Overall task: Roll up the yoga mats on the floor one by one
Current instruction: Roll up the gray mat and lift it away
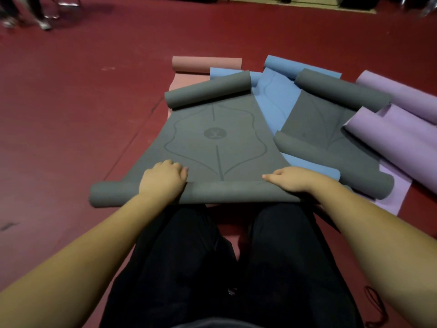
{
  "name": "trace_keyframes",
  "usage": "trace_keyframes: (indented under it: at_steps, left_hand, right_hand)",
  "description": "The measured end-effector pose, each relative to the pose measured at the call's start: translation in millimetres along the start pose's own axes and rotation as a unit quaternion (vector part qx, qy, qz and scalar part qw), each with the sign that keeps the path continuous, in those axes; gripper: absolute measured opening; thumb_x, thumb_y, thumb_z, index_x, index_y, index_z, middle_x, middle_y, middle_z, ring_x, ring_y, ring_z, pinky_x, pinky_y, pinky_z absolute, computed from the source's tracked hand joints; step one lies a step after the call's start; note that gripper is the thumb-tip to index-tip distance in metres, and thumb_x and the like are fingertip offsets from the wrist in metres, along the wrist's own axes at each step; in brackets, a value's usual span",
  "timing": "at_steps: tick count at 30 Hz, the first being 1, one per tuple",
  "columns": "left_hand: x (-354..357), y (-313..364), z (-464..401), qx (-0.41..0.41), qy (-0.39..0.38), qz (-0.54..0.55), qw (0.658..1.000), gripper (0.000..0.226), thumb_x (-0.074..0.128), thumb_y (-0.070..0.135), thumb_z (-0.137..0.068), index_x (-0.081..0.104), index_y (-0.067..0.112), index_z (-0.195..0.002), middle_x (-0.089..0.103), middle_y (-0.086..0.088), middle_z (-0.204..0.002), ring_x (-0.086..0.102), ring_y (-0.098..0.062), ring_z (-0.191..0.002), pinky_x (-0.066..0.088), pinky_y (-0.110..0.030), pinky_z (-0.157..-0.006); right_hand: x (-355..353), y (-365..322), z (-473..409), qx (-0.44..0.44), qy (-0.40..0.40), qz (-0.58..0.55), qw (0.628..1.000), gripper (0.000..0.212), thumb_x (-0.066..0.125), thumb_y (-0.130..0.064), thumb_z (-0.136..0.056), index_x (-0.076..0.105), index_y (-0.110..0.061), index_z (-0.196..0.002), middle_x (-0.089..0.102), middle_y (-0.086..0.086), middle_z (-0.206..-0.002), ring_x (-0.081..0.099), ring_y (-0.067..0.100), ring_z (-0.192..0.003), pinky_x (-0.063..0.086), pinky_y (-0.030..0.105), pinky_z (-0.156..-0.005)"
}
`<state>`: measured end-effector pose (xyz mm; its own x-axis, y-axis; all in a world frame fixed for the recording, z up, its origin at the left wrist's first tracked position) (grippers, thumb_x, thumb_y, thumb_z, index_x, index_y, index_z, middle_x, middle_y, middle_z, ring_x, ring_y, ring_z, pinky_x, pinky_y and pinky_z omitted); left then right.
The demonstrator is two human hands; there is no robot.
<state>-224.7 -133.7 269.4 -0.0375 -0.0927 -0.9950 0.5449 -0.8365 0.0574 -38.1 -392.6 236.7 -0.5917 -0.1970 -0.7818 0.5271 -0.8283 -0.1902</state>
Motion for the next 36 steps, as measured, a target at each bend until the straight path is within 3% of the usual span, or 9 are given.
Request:
trace_keyframes:
  at_steps: [3, 9, 14, 17, 20, 24, 28, 32, 36]
  left_hand:
    - [6, 14, 25, 0.08, 0.112, -0.021, 0.99, 0.045, 0.035, 0.045, -0.096, 0.058, 0.014, -0.074, 0.059, -0.01, -0.079, 0.06, -0.037, -0.081, 0.043, -0.04, -0.064]
    - [11, 11, 29, 0.093, 0.131, -0.033, 0.986, 0.045, 0.033, 0.04, -0.096, 0.058, 0.016, -0.067, 0.059, -0.007, -0.069, 0.061, -0.035, -0.068, 0.041, -0.037, -0.057]
    - [8, 16, 13, 0.095, 0.085, -0.009, 0.992, 0.061, 0.018, 0.046, -0.095, 0.065, 0.015, -0.071, 0.068, -0.01, -0.078, 0.066, -0.036, -0.076, 0.042, -0.037, -0.06]
    - [8, 15, 1, 0.073, 0.072, -0.011, 0.995, 0.057, 0.023, 0.044, -0.102, 0.069, 0.014, -0.085, 0.071, -0.011, -0.094, 0.066, -0.034, -0.091, 0.045, -0.037, -0.071]
    - [7, 14, -10, 0.058, 0.023, 0.001, 0.998, 0.053, 0.027, 0.043, -0.103, 0.07, 0.014, -0.092, 0.07, -0.014, -0.102, 0.064, -0.035, -0.097, 0.045, -0.037, -0.079]
    - [1, 14, -20, 0.046, -0.016, 0.0, 0.999, 0.06, 0.025, 0.047, -0.102, 0.069, 0.008, -0.091, 0.069, -0.019, -0.103, 0.063, -0.037, -0.099, 0.047, -0.038, -0.085]
    - [-1, 16, -22, 0.063, -0.102, -0.027, 0.992, 0.043, 0.024, 0.035, -0.102, 0.058, 0.008, -0.103, 0.062, -0.02, -0.107, 0.056, -0.036, -0.094, 0.04, -0.038, -0.076]
    - [15, 11, -22, 0.032, -0.211, -0.008, 0.977, 0.054, 0.021, 0.037, -0.104, 0.058, 0.006, -0.127, 0.053, -0.019, -0.14, 0.051, -0.034, -0.125, 0.037, -0.04, -0.098]
    - [29, 8, -29, 0.026, -0.242, -0.006, 0.97, 0.055, 0.021, 0.038, -0.105, 0.052, 0.006, -0.137, 0.046, -0.018, -0.148, 0.044, -0.033, -0.133, 0.033, -0.041, -0.109]
  right_hand:
    - [-2, 0, -4, 0.004, -0.02, -0.002, 1.0, 0.067, 0.029, -0.065, -0.098, 0.051, -0.021, -0.143, 0.041, 0.004, -0.154, 0.036, 0.025, -0.141, 0.027, 0.035, -0.113]
    - [-3, -4, -1, -0.006, -0.003, -0.007, 1.0, 0.06, 0.029, -0.061, -0.1, 0.058, -0.022, -0.136, 0.05, 0.004, -0.146, 0.043, 0.026, -0.135, 0.032, 0.034, -0.109]
    - [-4, -1, 8, -0.021, 0.143, 0.018, 0.989, 0.06, 0.029, -0.06, -0.1, 0.073, -0.02, -0.105, 0.046, 0.002, -0.101, 0.047, 0.026, -0.115, 0.04, 0.035, -0.088]
    - [1, -1, 27, -0.025, 0.3, 0.05, 0.952, 0.055, 0.037, -0.059, -0.097, 0.064, -0.014, -0.081, 0.055, 0.007, -0.089, 0.055, 0.031, -0.099, 0.037, 0.036, -0.072]
    - [10, -1, 35, -0.04, 0.347, 0.059, 0.935, 0.054, 0.036, -0.061, -0.094, 0.056, -0.014, -0.077, 0.061, 0.009, -0.086, 0.058, 0.033, -0.091, 0.038, 0.039, -0.069]
    - [-4, -3, 27, -0.036, 0.32, 0.064, 0.945, 0.049, 0.034, -0.055, -0.1, 0.048, -0.019, -0.071, 0.064, 0.009, -0.09, 0.06, 0.032, -0.095, 0.035, 0.036, -0.065]
    - [-14, 4, 22, -0.027, 0.231, 0.069, 0.97, 0.058, 0.027, -0.06, -0.099, 0.068, -0.022, -0.088, 0.066, 0.009, -0.095, 0.061, 0.031, -0.099, 0.039, 0.033, -0.068]
    - [-9, 5, 18, -0.013, 0.143, 0.062, 0.988, 0.062, 0.024, -0.063, -0.098, 0.069, -0.021, -0.103, 0.066, 0.011, -0.11, 0.058, 0.031, -0.107, 0.044, 0.036, -0.082]
    - [-8, 2, 6, -0.002, 0.06, 0.029, 0.998, 0.056, 0.027, -0.063, -0.099, 0.061, -0.021, -0.113, 0.058, 0.012, -0.134, 0.051, 0.03, -0.122, 0.039, 0.037, -0.096]
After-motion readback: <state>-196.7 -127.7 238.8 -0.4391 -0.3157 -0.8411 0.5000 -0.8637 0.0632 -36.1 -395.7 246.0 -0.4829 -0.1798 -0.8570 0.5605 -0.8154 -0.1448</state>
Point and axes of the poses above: each hand's wrist, its own z-axis away from the middle knuckle, its own x-axis out of the palm, y = z × x, the point moved 7 cm from there along -z, towards the middle knuckle
